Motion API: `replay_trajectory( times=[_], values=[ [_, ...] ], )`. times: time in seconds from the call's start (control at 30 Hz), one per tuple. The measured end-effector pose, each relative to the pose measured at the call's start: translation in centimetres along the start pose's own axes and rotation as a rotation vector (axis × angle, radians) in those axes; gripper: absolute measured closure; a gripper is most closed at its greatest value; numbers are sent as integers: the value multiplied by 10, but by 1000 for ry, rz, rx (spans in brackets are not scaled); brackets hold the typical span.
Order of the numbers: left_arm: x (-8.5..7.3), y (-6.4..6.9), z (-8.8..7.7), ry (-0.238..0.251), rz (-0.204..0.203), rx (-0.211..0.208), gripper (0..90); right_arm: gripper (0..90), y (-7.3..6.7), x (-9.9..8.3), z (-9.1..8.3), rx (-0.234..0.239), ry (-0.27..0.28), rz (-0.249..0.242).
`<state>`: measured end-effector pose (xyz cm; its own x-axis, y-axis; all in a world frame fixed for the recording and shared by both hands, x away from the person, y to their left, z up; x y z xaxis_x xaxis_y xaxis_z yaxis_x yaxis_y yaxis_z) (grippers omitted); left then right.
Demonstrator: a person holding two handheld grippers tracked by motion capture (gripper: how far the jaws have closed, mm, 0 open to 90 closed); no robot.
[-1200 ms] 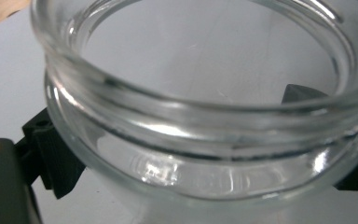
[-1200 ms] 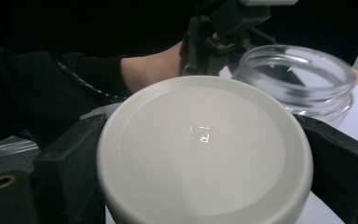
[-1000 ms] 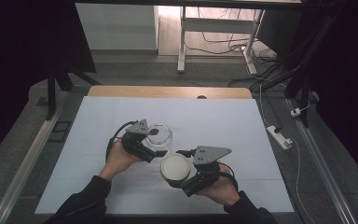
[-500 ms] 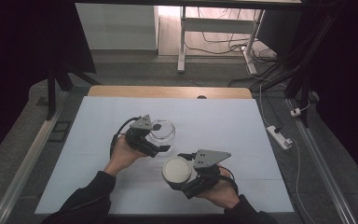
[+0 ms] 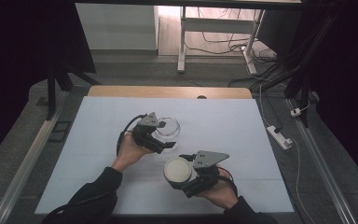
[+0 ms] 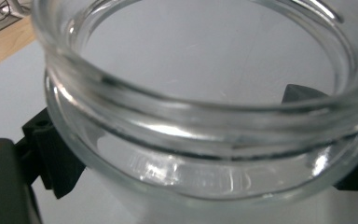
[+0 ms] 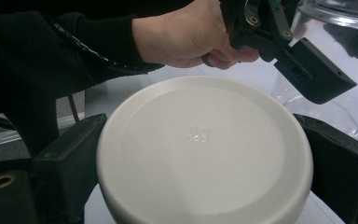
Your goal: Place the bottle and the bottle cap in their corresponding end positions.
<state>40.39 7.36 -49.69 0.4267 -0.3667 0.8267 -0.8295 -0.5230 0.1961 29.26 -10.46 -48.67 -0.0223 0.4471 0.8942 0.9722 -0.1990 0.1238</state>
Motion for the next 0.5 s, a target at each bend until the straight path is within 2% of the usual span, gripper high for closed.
replay_trajectory(
  times=[0.27, 0.5],
  values=[
    [-9, -6, 15, -15, -8, 17, 75, 74, 0, -6, 5, 6, -12, 11],
    [-13, -8, 23, -21, -17, 19, 75, 74, -2, -8, 8, 15, -14, 9]
  ],
)
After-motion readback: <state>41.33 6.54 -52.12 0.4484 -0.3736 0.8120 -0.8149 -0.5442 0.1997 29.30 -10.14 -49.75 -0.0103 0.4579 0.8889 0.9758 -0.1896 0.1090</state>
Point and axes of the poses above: each handheld gripper's, and its own axes: z roughly forward along the jaws, x roughly out of its top, y roughly to its right, the point moved 4 cm from there along z, roughly forward along the jaws, and after that the axes turned 10 degrees about -z, right-handed, at the moved point
